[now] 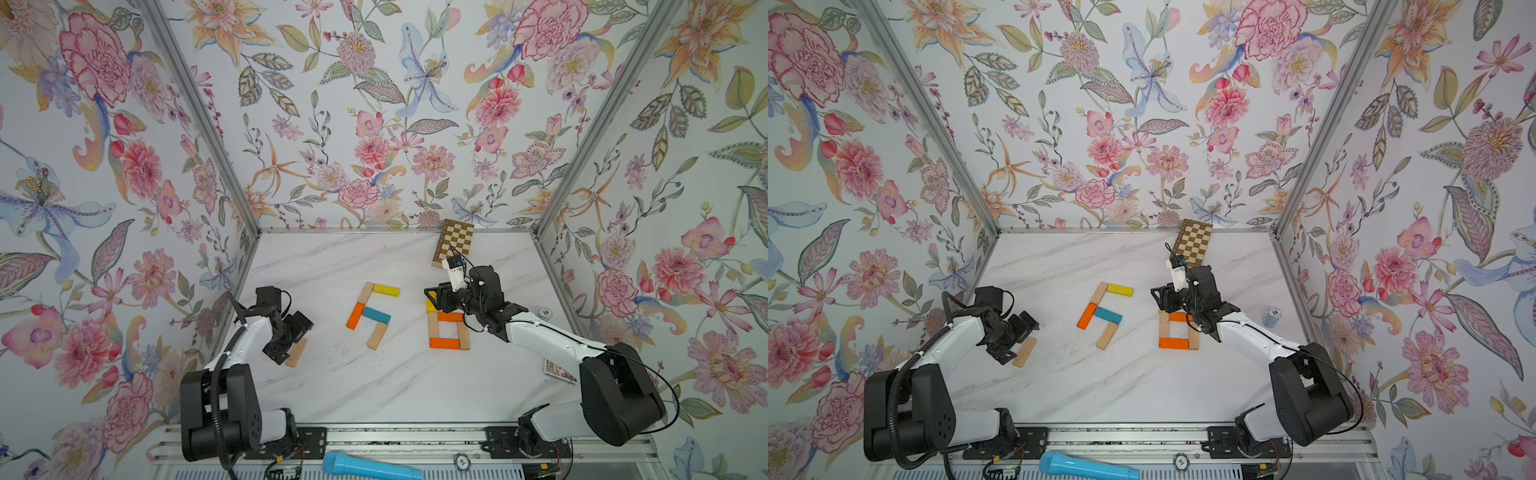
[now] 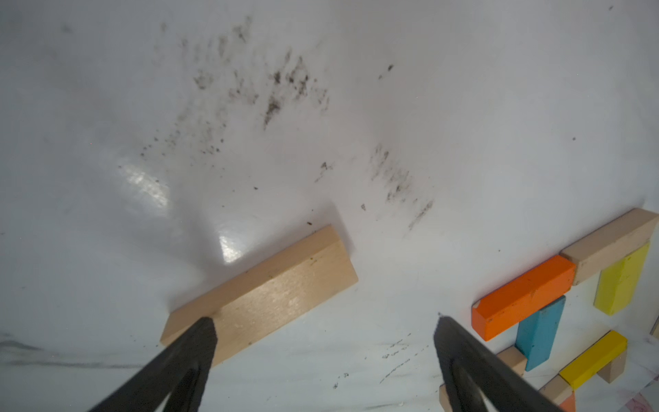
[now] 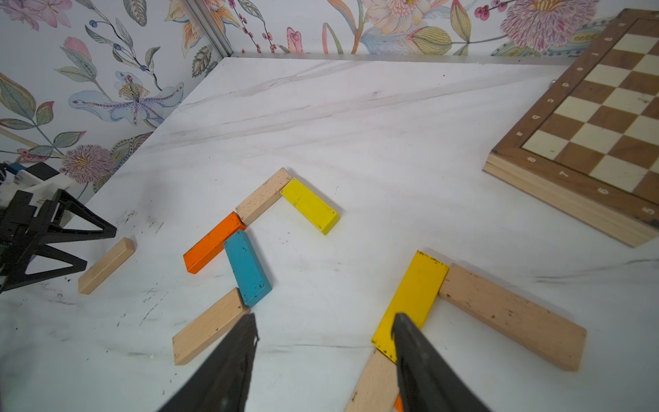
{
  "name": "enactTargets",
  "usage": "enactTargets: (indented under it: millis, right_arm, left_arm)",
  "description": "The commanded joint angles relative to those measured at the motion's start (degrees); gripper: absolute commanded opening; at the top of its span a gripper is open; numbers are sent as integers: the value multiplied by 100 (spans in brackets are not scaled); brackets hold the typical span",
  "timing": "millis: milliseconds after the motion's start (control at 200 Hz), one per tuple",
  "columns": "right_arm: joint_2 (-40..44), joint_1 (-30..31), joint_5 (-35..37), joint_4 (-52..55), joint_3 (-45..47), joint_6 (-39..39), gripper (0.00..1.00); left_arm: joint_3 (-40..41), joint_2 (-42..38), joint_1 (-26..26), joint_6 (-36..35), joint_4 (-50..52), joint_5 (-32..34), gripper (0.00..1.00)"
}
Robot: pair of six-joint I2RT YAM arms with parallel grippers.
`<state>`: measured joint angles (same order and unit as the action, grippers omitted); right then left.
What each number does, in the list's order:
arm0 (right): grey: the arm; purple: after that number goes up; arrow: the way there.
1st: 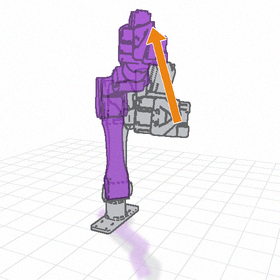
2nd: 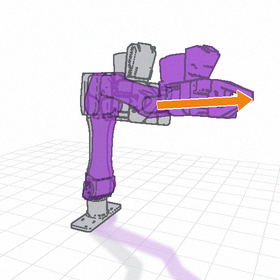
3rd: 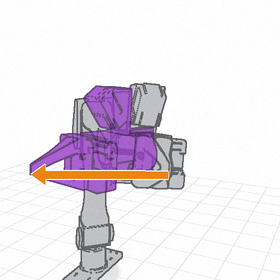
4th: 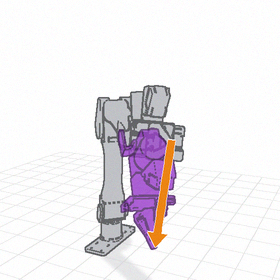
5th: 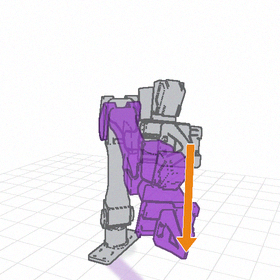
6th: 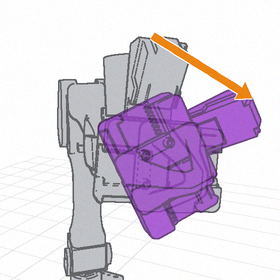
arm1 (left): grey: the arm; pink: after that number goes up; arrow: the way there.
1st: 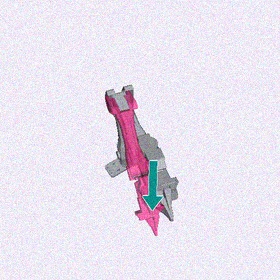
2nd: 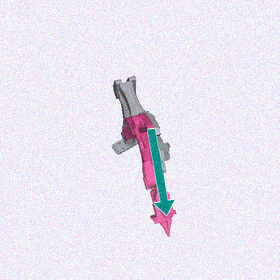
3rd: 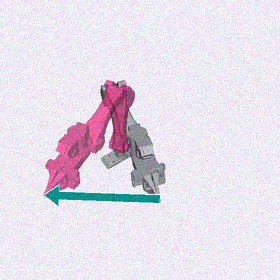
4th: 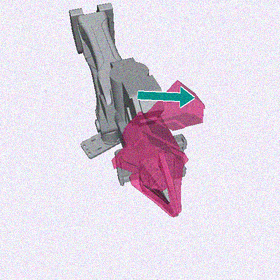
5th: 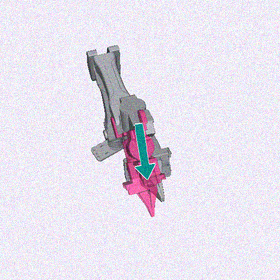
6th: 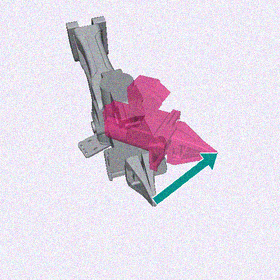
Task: Assemble the number 6 with building blocks
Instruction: Move the building block to the center of the board.
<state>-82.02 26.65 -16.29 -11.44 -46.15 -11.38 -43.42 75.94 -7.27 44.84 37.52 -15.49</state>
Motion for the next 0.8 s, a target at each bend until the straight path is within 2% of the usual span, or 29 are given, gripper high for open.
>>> enactTargets:
  millis: [0,60,165,360,540,665,796]
  right_arm:
    - [96,75,-61,-16,15,13,62]
    - [120,107,-33,15,18,13,62]
    - [189,138,21,-7,66,4,62]
    - [426,216,123,61,193,13,62]
    - [689,244,198,142,327,14,63]
    - [833,283,271,207,385,30,63]
    - [909,323,314,198,439,27,63]
  left_arm:
    - [-165,-271,72,579,418,566,99]
    - [-284,-257,60,736,746,894,99]
    - [-371,-248,-18,401,800,1314,99]
    - [167,222,-199,-265,-123,503,99]
    - [607,424,-230,-528,-942,95,99]
    - [677,289,25,-275,-979,-28,99]
    - [928,-271,662,608,-1279,-218,99]
